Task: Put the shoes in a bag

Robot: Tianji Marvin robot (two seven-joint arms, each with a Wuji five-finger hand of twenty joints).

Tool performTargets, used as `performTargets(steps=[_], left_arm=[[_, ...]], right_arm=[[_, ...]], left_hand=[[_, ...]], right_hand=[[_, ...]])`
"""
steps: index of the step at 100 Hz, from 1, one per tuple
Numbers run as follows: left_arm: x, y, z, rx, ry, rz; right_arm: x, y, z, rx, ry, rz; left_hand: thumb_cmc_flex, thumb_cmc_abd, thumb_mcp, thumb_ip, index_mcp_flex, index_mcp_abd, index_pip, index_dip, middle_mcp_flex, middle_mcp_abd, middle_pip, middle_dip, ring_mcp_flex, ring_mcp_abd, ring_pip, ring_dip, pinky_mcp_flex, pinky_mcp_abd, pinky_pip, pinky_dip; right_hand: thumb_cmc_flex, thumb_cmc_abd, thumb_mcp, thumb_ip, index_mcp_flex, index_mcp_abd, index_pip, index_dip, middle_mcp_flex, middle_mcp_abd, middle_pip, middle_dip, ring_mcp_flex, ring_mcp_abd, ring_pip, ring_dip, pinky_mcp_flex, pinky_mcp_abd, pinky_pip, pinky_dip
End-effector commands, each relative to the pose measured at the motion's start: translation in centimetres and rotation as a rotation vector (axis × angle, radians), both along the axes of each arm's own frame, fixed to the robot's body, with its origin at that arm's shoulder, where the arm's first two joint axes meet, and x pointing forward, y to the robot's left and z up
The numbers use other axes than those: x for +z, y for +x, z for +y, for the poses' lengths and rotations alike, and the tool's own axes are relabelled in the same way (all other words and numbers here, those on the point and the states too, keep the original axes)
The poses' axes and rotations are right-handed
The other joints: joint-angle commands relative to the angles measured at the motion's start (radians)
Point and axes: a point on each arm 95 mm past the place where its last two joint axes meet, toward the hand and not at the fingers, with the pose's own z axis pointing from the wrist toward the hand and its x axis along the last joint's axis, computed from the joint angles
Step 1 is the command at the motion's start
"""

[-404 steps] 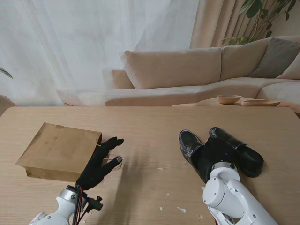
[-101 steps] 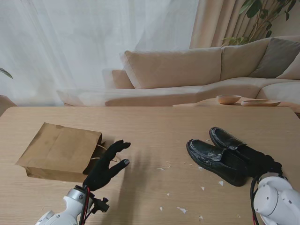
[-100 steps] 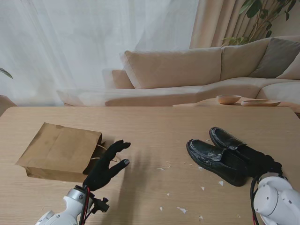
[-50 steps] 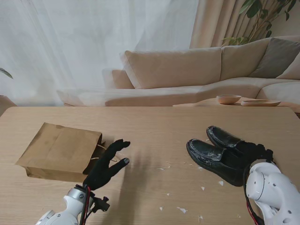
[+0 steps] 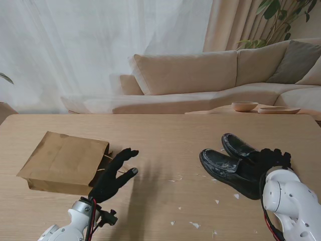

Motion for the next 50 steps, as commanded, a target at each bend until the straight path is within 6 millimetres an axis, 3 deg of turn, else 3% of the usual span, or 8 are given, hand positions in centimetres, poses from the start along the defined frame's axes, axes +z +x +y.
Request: performTargets(steps=[1, 10, 20, 32, 50], left_arm=[[0.2, -0.1, -0.2, -0.009, -0.006, 0.005], [0.2, -0.1, -0.2, -0.009, -0.005, 0.005], [0.1, -0.1, -0.2, -0.010, -0.004, 0.007], [0.1, -0.1, -0.3, -0.011, 0.000, 0.008], [0.0, -0.1, -0.4, -0.012, 0.006, 0.011]], right_arm=[[0.1, -0.3, 0.4, 0.010, 0.000, 0.010], [0.1, -0.5, 0.2, 0.002, 0.003, 0.018], [-0.1, -0.7, -0.2, -0.009, 0.005, 0.023], [-0.4, -0.8, -0.8, -0.009, 0.016, 0.027], [-1.1, -0.4, -1.5, -0.014, 0.037, 0.052]], left_hand=[[0.017, 0.005, 0.011, -0.011, -0.005, -0.015, 0.011, 0.013, -0.011, -0.026, 0.008, 0.011, -0.011, -0.030, -0.008, 0.002, -0.004, -0.040, -0.009, 0.013], [0.017, 0.004, 0.011, -0.011, -0.003, -0.014, 0.012, 0.014, -0.011, -0.026, 0.008, 0.012, -0.011, -0.029, -0.008, 0.002, -0.004, -0.040, -0.009, 0.013], [0.016, 0.005, 0.010, -0.011, -0.003, -0.016, 0.012, 0.014, -0.011, -0.026, 0.007, 0.011, -0.012, -0.028, -0.009, 0.002, -0.004, -0.039, -0.009, 0.013], [0.016, 0.005, 0.010, -0.011, -0.003, -0.018, 0.013, 0.014, -0.011, -0.028, 0.007, 0.011, -0.012, -0.027, -0.009, 0.001, -0.004, -0.038, -0.010, 0.012], [0.016, 0.004, 0.009, -0.011, -0.002, -0.019, 0.014, 0.015, -0.012, -0.028, 0.005, 0.011, -0.012, -0.027, -0.010, 0.000, -0.004, -0.037, -0.011, 0.010]], right_hand=[[-0.025, -0.020, 0.012, 0.021, -0.068, -0.011, -0.052, -0.012, -0.021, 0.013, -0.070, -0.029, -0.038, 0.017, -0.039, -0.015, -0.011, 0.015, -0.048, -0.035], [-0.037, -0.011, 0.008, 0.021, -0.108, 0.023, -0.060, 0.012, -0.026, 0.037, -0.159, -0.066, -0.042, 0.013, -0.053, -0.020, -0.010, 0.020, -0.050, -0.044], [-0.038, -0.011, 0.004, 0.021, -0.110, -0.011, -0.065, 0.028, -0.034, 0.037, -0.240, -0.100, -0.044, 0.024, -0.057, -0.039, -0.011, 0.025, -0.048, -0.046], [-0.050, -0.016, -0.001, 0.019, -0.109, -0.035, -0.073, 0.028, -0.039, 0.033, -0.260, -0.106, -0.045, 0.022, -0.058, -0.047, -0.011, 0.022, -0.048, -0.047], [-0.068, -0.018, 0.003, 0.017, -0.125, -0.014, -0.091, 0.030, -0.041, 0.045, -0.282, -0.105, -0.044, 0.024, -0.057, -0.053, -0.010, 0.022, -0.044, -0.045]])
